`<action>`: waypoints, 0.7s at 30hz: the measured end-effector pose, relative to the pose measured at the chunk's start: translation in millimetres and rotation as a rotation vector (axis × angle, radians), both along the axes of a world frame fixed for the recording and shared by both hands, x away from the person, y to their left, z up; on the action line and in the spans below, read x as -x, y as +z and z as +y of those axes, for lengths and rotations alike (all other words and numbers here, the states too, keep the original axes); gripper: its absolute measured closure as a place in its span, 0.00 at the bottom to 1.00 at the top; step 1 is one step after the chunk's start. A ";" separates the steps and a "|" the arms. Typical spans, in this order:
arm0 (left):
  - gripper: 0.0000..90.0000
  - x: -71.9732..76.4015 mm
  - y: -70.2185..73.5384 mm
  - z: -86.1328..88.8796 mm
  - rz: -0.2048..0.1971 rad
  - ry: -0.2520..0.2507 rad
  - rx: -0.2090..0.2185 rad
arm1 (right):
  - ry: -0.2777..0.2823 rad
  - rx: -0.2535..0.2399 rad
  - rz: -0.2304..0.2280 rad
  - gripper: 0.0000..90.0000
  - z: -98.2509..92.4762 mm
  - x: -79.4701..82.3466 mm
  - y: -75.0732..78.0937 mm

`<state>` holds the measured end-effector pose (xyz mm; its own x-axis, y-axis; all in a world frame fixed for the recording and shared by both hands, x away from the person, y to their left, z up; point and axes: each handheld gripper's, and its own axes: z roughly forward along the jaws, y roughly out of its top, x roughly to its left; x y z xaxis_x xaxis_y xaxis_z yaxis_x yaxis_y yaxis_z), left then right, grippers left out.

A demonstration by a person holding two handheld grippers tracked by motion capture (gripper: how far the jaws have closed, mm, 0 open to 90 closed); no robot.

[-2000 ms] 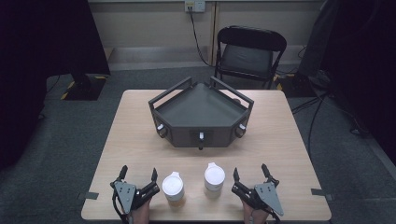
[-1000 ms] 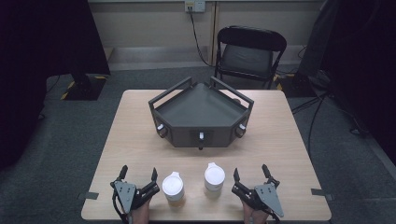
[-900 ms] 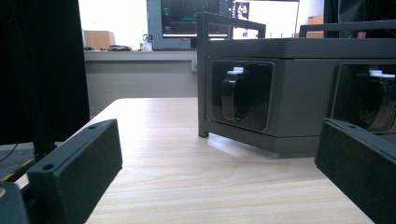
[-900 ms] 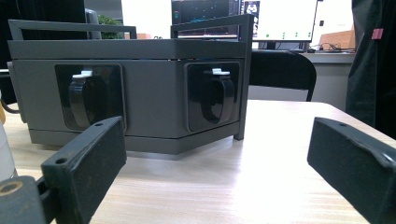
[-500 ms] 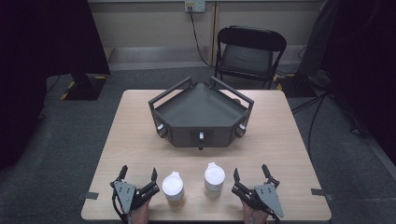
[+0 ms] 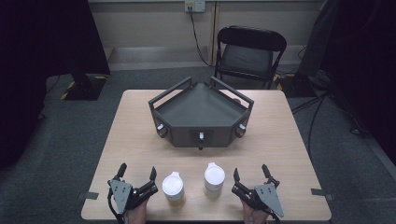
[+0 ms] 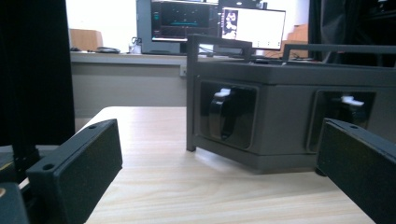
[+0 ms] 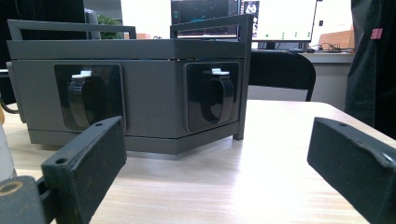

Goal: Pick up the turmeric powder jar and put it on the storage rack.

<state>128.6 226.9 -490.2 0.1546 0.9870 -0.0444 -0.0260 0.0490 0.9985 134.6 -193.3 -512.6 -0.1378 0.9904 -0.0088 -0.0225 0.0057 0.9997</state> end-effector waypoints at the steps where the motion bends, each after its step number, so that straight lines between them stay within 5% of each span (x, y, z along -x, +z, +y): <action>1: 0.00 0.5 1.8 -0.4 0.000 -0.001 -0.001 | 0.000 0.000 0.000 0.04 0.0 0.0 0.0; 12: 0.00 8.0 24.9 0.6 0.011 -0.050 0.000 | 0.000 0.000 0.000 0.04 0.0 0.0 0.0; 21: 0.00 20.9 41.1 -1.6 -0.034 -0.110 0.012 | -0.001 0.000 0.000 0.04 0.2 0.1 0.0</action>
